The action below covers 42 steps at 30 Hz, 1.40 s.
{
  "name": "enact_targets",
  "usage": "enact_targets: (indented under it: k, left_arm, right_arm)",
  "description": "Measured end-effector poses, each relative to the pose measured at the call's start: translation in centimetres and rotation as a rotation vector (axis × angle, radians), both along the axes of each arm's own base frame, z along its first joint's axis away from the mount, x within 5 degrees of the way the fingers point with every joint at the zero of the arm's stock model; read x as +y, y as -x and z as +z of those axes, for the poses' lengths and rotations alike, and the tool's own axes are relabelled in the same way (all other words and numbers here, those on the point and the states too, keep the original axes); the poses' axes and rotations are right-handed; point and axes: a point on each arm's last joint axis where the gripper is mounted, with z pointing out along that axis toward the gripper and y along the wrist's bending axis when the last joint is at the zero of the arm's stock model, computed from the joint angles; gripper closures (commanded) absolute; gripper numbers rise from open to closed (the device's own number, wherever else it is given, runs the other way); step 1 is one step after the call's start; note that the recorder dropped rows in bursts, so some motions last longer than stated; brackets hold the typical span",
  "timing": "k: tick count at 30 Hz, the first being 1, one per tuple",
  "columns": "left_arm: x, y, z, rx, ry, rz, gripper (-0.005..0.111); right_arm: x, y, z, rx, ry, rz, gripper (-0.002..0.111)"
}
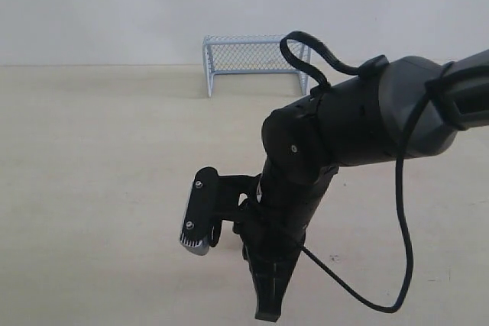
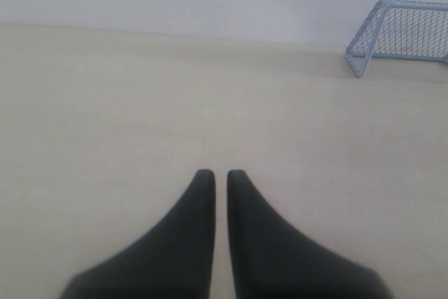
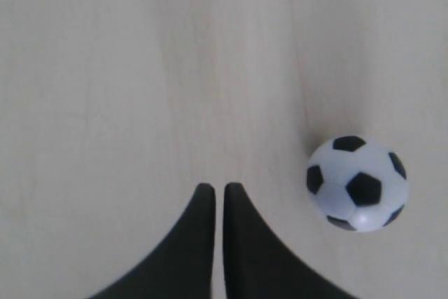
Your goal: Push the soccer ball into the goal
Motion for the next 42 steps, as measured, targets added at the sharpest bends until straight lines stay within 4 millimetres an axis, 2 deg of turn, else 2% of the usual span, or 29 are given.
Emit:
enact_targets:
  k: [6, 10, 11, 13, 16, 17, 19, 21, 23, 28, 30, 31, 34, 42]
  left_arm:
    - [0.0, 0.0, 0.0, 0.000, 0.000, 0.000, 0.100]
    - [0.0, 0.0, 0.0, 0.000, 0.000, 0.000, 0.100]
    - [0.0, 0.0, 0.0, 0.000, 0.000, 0.000, 0.100]
    - [0.0, 0.0, 0.0, 0.000, 0.000, 0.000, 0.100]
    - [0.0, 0.0, 0.0, 0.000, 0.000, 0.000, 0.100]
    - [0.0, 0.0, 0.0, 0.000, 0.000, 0.000, 0.100]
    - [0.0, 0.0, 0.0, 0.000, 0.000, 0.000, 0.100]
    - [0.0, 0.0, 0.0, 0.000, 0.000, 0.000, 0.100]
    - [0.0, 0.0, 0.0, 0.000, 0.000, 0.000, 0.100]
    - [0.0, 0.0, 0.0, 0.000, 0.000, 0.000, 0.100]
    - [0.0, 0.0, 0.0, 0.000, 0.000, 0.000, 0.100]
    - [0.0, 0.0, 0.0, 0.000, 0.000, 0.000, 0.100]
    - [0.0, 0.0, 0.0, 0.000, 0.000, 0.000, 0.100]
    - [0.0, 0.0, 0.0, 0.000, 0.000, 0.000, 0.100]
  right_arm:
    - [-0.1, 0.2, -0.2, 0.028, 0.016, 0.000, 0.108]
    - [0.0, 0.0, -1.2, 0.031, 0.038, 0.028, 0.108]
    - [0.1, -0.5, -1.4, 0.007, 0.049, 0.042, 0.108]
    - [0.3, -3.2, -1.0, -0.105, 0.045, -0.005, 0.108]
    - [-0.4, -9.7, 3.1, -0.361, -0.003, -0.220, 0.108]
    - [-0.7, -11.0, 5.2, -0.432, -0.024, -0.265, 0.108]
    - [-1.3, -11.1, 8.2, -0.510, -0.047, -0.274, 0.108]
    - [-1.2, -9.5, 10.1, -0.544, -0.079, -0.246, 0.108]
    - [-1.2, -7.3, 10.5, -0.535, -0.098, -0.222, 0.108]
    - [-3.7, -4.0, 8.9, -0.456, -0.067, -0.296, 0.108]
    - [-3.8, -1.7, 8.5, -0.427, -0.075, -0.301, 0.108]
    - [-3.9, -0.3, 8.8, -0.415, -0.099, -0.315, 0.108]
    - [-4.0, 2.2, 9.2, -0.392, -0.148, -0.344, 0.108]
    - [-4.6, 8.0, 10.2, -0.329, -0.260, -0.374, 0.108]
